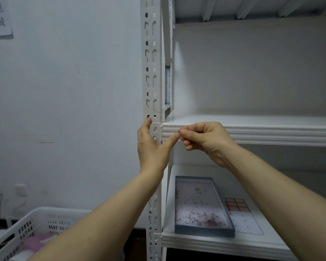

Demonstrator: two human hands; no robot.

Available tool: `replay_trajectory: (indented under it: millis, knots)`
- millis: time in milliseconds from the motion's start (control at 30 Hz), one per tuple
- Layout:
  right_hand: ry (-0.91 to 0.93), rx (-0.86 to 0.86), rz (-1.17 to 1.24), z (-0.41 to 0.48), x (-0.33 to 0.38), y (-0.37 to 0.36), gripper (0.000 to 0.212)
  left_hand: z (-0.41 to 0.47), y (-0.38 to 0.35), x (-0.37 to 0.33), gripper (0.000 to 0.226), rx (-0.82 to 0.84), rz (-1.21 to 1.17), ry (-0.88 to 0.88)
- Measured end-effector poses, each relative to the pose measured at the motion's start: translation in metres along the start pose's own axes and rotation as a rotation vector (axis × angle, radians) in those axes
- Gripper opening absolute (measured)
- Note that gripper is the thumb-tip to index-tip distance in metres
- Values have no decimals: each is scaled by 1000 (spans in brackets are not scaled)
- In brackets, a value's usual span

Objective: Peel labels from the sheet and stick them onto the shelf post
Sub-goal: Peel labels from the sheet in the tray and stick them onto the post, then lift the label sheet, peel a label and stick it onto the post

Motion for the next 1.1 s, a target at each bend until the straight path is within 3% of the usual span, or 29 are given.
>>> replay_trajectory:
  millis: [233,333,467,600,733,1000,1100]
  knots:
    - [69,26,-515,-19,-15,10,20,-29,-16,9,76,78,32,30]
    - [4,-24,-515,-24,-35,18,23,-42,-32,27,71,113,-40,212]
    - [-139,-162,-284,-18,-63,37,23,-52,-50,47,66,147,-161,434]
    - [-257,-257,-163,-7,-94,61,15,-47,-61,68,48,180,-61,448]
    - [-382,-281,-106,4,-130,73,16,-39,-79,102,44,277,92,459]
    - [-464,-223,-303,22,-192,94,17,-41,-111,167,43,446,304,533]
    - [-445,-193,-461,28,-205,98,16,-43,-120,179,24,482,350,548]
Point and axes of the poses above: each hand's wrist, its own z-axis towards the middle knuckle, its own y-axis out of the back of the hand, x = y × z, the point moved 6 cm from there along z, towards the middle knuckle, and after that the axes turned 4 degrees about -x, right-handed, at the moved point
